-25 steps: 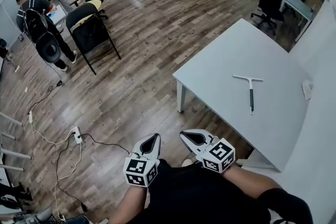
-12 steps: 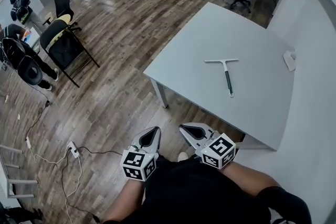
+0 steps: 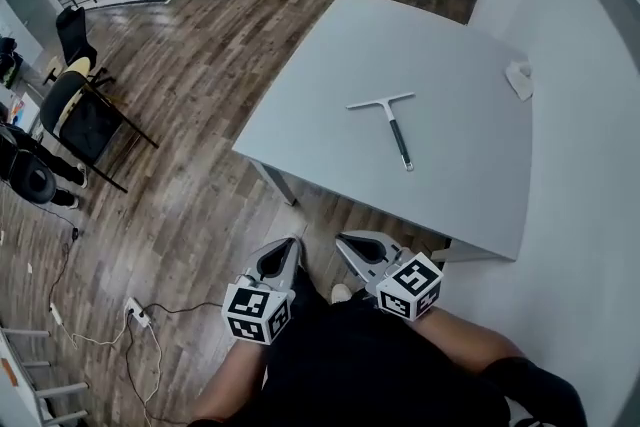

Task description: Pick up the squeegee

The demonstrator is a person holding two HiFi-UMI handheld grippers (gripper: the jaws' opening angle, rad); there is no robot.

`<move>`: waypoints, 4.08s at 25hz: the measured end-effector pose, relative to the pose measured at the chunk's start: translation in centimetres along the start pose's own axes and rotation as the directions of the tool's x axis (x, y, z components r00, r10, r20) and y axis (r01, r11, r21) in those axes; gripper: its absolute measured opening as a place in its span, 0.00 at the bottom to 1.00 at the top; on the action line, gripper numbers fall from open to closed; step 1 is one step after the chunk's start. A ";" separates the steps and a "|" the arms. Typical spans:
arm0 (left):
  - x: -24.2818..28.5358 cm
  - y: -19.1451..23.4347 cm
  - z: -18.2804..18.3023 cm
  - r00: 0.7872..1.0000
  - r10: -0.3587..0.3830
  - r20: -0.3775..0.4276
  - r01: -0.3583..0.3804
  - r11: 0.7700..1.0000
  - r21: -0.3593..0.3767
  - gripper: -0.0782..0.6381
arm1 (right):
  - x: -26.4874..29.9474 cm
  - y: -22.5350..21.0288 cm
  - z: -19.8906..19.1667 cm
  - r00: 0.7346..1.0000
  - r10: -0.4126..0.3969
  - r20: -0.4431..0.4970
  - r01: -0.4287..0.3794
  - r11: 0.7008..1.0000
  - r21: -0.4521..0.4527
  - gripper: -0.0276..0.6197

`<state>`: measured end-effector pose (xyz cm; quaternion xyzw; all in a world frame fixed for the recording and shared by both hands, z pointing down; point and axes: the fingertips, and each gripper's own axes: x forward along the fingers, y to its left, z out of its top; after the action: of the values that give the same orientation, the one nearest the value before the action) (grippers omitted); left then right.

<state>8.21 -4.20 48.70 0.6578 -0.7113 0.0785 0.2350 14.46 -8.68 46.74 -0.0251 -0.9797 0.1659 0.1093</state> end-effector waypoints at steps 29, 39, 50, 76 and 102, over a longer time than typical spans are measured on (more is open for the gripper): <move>24.5 6.3 6.8 0.889 -0.394 -0.233 0.435 0.886 0.159 0.12 | 5.3 -26.8 -0.5 0.815 -0.557 -0.158 0.575 0.810 0.112 0.05; 32.3 9.0 2.4 0.800 -0.438 -0.409 0.553 0.803 0.222 0.12 | 5.8 -36.9 -2.1 0.668 -0.679 -0.306 0.715 0.699 0.012 0.07; 35.9 8.7 1.7 0.753 -0.476 -0.454 0.598 0.783 0.171 0.12 | 6.8 -45.0 -5.2 0.580 -0.668 -0.466 0.730 0.680 -0.065 0.23; 35.2 9.8 2.9 0.775 -0.483 -0.407 0.574 0.808 0.132 0.12 | 9.0 -46.1 -6.4 0.592 -0.619 -0.516 0.717 0.697 -0.014 0.19; 26.8 6.0 11.2 0.816 -0.552 -0.172 0.578 0.792 0.196 0.12 | 4.1 -27.0 9.2 0.813 -0.581 0.037 0.534 0.770 0.350 0.19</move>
<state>-0.83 -32.29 51.83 0.8585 -0.4539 0.1244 0.2039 8.08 -36.75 47.98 0.2976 -0.9070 0.2853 0.0855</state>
